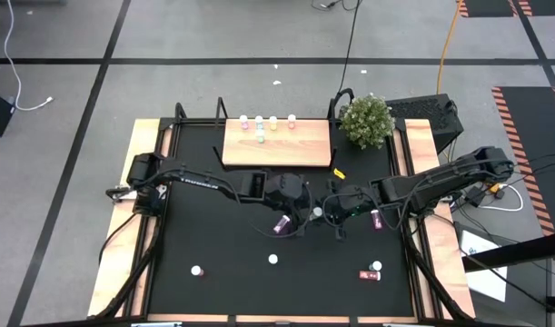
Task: Pick and place medicine bottles onto shelf by color
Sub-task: Put the top yellow medicine bottle on the shelf aligned with the other yellow medicine bottle
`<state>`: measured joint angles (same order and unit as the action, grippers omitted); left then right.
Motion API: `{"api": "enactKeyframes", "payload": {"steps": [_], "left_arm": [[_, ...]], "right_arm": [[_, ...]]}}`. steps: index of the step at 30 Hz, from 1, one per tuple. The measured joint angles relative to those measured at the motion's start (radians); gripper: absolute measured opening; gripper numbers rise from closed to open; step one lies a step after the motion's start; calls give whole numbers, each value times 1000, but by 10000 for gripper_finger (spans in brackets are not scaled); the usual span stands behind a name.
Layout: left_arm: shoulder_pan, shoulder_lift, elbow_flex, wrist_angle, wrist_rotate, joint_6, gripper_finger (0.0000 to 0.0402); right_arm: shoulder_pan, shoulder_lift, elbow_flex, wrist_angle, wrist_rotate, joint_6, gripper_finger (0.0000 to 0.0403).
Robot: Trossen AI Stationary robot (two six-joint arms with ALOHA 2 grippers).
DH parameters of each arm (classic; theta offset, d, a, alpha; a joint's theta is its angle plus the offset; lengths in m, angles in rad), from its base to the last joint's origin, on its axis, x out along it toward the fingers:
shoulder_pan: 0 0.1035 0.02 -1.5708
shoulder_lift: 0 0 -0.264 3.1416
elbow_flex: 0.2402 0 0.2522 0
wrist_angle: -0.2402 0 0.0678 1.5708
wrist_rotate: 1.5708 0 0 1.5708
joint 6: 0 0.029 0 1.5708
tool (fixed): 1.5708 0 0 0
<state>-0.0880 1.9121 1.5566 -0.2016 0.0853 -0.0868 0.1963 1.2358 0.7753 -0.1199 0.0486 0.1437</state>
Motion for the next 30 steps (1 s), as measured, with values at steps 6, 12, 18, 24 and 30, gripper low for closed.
{"api": "enactKeyframes", "payload": {"steps": [6,12,18,24,30], "left_arm": [[9,0,0,-2,-6,-20,233],[10,0,0,18,-19,-20,193],[10,9,0,10,-19,-30,189],[10,18,1,17,-34,-58,189],[10,19,0,15,-34,-64,176]], "right_arm": [[0,-1,0,4,0,-14,94],[0,-1,0,4,-1,-23,101],[0,-1,0,3,-1,-26,102],[0,-1,0,0,-2,-29,102],[0,-1,-2,1,-2,-33,102]]}}
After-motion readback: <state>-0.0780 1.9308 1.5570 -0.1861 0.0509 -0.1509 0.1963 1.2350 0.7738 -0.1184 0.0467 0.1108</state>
